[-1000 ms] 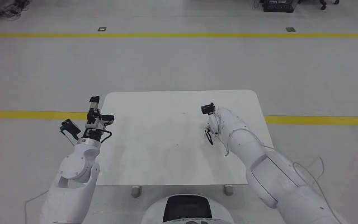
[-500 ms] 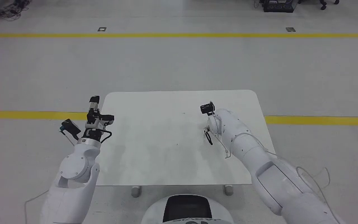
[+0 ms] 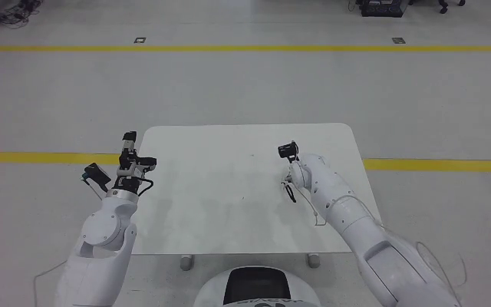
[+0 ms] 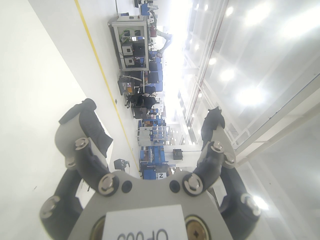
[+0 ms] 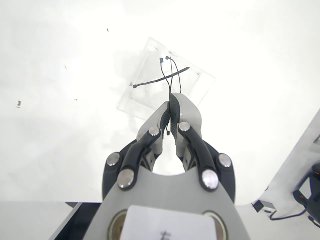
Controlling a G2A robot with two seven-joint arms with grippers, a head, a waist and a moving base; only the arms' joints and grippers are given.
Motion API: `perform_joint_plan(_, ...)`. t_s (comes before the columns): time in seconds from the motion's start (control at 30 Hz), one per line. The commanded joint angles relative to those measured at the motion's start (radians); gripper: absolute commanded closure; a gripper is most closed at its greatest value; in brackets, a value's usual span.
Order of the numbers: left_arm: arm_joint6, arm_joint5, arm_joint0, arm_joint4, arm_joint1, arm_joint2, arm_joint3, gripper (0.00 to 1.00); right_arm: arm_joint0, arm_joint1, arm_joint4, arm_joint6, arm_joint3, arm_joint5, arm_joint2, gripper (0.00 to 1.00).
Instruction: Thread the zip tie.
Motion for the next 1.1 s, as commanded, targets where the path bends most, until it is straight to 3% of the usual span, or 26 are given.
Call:
perform_joint_plan(0.0,0.0,0.0,0.0,0.0,0.0,0.0,0.0,0.0,-0.01,0.005,-0.007,-0.001,-0.014,-0.005,0.009,1.0)
perform_joint_plan(0.37,0.0,0.0,0.0,0.0,0.0,0.0,0.0,0.0,-0.008,0.002,-0.004,-0.028,0.009,-0.038,0.019,1.0)
perform_joint_plan(1.07,0.0,0.0,0.0,0.0,0.0,0.0,0.0,0.0,0.11,-0.069,0.049,-0.108,0.254,-0.058,-0.051,0.94)
